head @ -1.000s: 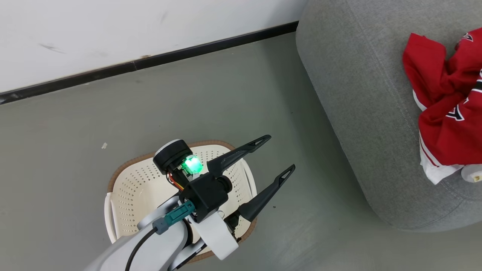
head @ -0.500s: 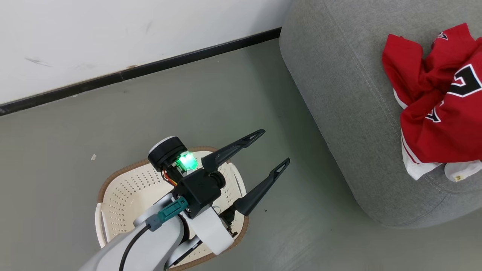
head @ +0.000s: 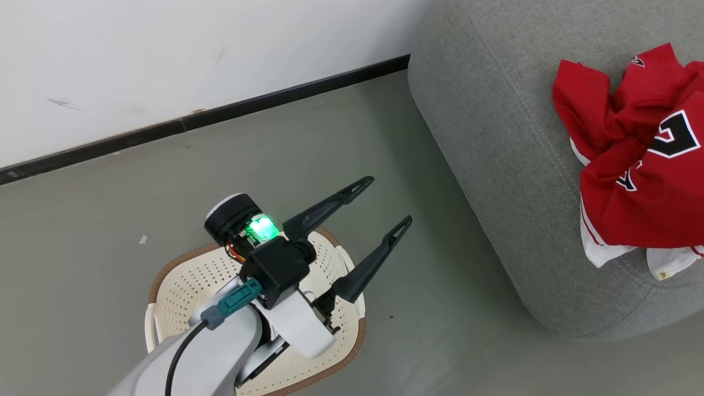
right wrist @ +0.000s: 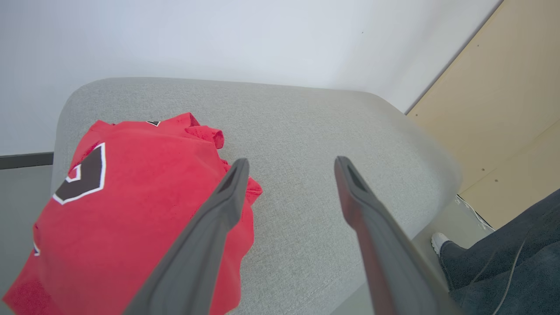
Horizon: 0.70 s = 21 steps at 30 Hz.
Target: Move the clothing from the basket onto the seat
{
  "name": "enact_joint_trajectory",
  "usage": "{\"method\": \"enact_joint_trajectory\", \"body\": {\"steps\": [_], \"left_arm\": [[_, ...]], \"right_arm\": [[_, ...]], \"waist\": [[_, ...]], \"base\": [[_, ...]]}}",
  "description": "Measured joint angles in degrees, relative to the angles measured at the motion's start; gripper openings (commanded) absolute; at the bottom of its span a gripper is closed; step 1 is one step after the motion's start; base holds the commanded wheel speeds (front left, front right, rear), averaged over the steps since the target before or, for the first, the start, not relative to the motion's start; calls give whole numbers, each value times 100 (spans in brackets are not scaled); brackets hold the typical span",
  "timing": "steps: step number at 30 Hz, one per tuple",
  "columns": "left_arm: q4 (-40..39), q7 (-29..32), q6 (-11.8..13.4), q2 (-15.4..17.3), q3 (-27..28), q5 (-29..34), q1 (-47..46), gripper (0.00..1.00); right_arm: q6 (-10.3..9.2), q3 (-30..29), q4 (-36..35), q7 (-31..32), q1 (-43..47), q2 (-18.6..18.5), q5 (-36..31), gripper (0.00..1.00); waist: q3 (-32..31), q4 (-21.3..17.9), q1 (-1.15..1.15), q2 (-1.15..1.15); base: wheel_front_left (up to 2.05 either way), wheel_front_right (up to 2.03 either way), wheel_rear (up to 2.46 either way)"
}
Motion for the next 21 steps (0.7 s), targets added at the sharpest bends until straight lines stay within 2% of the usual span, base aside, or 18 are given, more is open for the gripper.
{"method": "enact_joint_trajectory", "body": {"steps": [7,13,21], "left_arm": [[130,-53,171,11,236,-78,41,100],[292,-104,383,53,542,-229,199,100],[482,-174,705,92,931,-275,465,100]], "right_arm": [[0,333,-528,0,-285,216,-9,100],[0,601,-1014,-9,-488,722,-172,100],[0,1080,-1259,-11,-591,1236,-385,100]], "waist": [[-94,123,0,0],[-209,242,0,0],[-402,417,0,0]], "base": [[0,0,0],[0,0,0],[0,0,0]]}}
